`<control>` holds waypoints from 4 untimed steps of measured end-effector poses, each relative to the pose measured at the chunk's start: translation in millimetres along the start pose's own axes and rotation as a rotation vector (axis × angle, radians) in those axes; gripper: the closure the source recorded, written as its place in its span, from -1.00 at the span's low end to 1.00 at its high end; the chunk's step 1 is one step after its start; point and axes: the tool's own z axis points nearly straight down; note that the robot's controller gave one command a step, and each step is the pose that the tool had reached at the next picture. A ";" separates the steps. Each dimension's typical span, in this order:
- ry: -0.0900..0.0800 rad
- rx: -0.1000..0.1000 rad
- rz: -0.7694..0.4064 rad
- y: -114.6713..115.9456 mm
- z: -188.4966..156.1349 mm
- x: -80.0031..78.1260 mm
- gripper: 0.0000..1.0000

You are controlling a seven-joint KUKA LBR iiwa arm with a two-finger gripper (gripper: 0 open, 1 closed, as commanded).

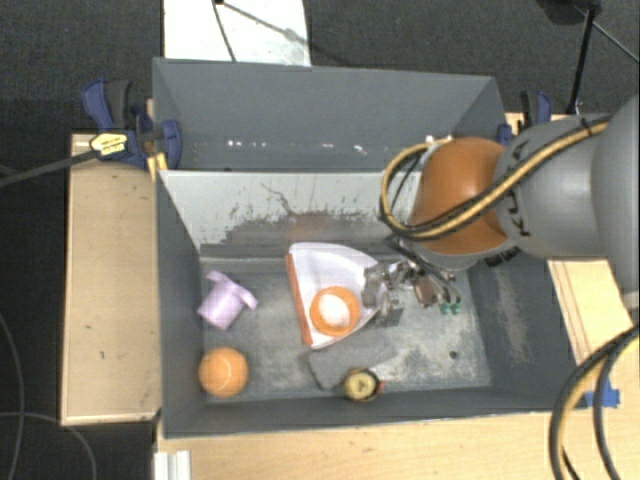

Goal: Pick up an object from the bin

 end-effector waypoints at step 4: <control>-0.009 0.001 0.001 -0.3 -50.9 -1.4 1.00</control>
Offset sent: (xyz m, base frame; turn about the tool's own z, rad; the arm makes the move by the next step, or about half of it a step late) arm -0.0001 0.0000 0.0496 0.0000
